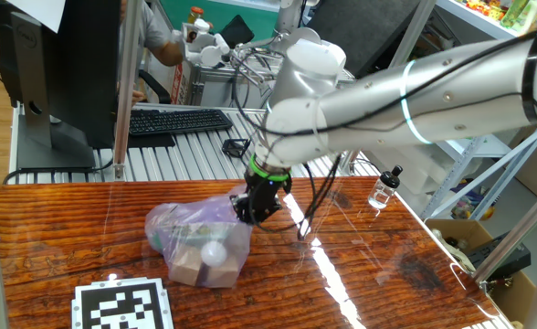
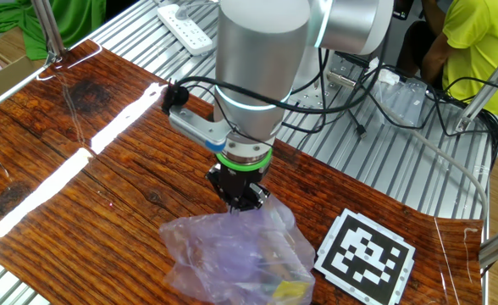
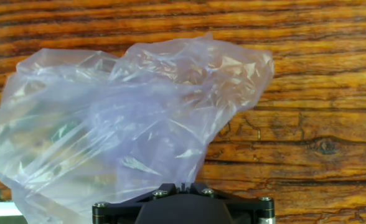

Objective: Pick up a bag of things

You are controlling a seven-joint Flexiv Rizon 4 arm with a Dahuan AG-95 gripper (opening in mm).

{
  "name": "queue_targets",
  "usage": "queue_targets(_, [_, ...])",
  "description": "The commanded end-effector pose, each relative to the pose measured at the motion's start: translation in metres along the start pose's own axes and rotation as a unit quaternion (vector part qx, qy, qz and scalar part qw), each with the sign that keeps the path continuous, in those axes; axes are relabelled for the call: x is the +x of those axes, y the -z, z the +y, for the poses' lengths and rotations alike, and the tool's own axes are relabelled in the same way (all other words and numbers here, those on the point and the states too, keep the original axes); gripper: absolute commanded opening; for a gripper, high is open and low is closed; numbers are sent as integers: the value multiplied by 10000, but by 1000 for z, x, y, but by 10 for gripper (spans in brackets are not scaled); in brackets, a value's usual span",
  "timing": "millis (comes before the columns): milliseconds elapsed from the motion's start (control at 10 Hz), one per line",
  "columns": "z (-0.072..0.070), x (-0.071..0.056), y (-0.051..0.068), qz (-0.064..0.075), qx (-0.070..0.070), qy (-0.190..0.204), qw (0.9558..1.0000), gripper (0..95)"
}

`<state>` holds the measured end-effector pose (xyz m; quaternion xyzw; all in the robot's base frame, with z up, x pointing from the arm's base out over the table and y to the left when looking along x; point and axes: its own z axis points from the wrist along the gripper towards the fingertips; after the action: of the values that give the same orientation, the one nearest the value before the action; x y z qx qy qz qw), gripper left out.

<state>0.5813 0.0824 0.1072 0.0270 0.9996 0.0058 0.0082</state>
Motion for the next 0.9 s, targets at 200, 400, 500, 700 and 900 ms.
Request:
queue_targets(200, [-1, -9, 9, 98, 55, -3, 9999, 0])
queue_targets(400, [1, -14, 18, 182, 145, -12, 9997, 0])
queue_targets(500, [4, -15, 23, 214, 201, -26, 9996, 0])
queue_targets(700, [8, -15, 29, 266, 282, -59, 9992, 0])
queue_targets(900, [10, -15, 32, 303, 313, -69, 9990, 0])
